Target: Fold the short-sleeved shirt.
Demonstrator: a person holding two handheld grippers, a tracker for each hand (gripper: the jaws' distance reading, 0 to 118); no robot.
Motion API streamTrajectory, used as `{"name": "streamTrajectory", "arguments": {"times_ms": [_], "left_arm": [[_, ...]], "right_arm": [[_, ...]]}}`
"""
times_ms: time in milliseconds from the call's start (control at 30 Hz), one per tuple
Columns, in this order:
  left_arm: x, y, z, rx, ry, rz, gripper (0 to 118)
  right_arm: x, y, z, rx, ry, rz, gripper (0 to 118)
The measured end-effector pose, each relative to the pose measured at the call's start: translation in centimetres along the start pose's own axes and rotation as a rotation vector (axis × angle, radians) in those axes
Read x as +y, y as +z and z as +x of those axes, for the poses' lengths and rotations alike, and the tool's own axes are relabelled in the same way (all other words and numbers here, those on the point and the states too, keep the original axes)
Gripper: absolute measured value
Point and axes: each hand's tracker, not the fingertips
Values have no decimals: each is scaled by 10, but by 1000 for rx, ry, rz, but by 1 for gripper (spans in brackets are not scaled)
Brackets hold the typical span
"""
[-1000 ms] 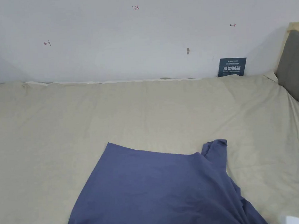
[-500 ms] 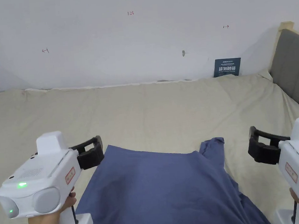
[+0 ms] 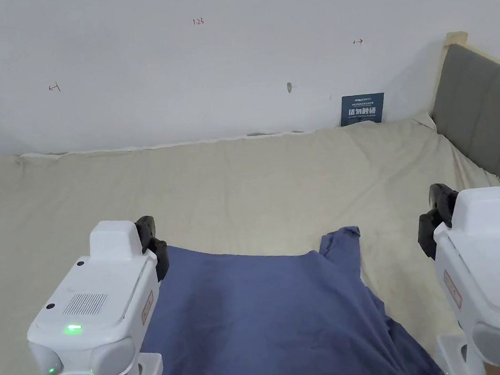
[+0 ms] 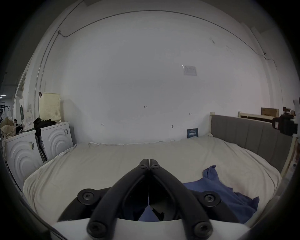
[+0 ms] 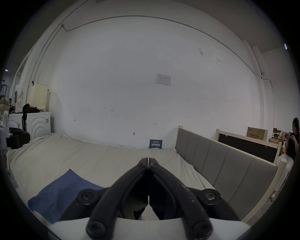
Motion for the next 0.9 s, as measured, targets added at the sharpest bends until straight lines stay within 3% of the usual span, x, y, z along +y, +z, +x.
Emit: {"name": "streamTrajectory", "arguments": {"times_ms": [333, 467, 600, 667, 733, 767, 800, 900], "left_arm": [[-8, -125, -19, -158, 14, -409, 0], [-27, -197, -31, -135, 93, -522, 0], [-55, -272, -45, -66, 69, -674, 0], [-69, -305, -55, -47, 102, -723, 16], [-84, -334, -64, -15, 152, -768, 74], [-92, -347, -66, -20, 179, -804, 94], [-100, -357, -68, -11, 177, -836, 104], [-122, -382, -67, 24, 158, -842, 101]], "right_arm": [[-9, -40, 4, 15, -1, -38, 1], [-21, -70, 5, 16, -18, -83, 1], [-40, -106, 9, 29, -39, -149, 1], [-50, -123, 10, 27, -30, -182, 1], [-61, -139, 11, 23, -33, -216, 1], [-67, -146, 11, 18, -34, -228, 1], [-72, -152, 11, 12, -33, -243, 1], [-88, -169, 13, 8, -40, -283, 1]]}}
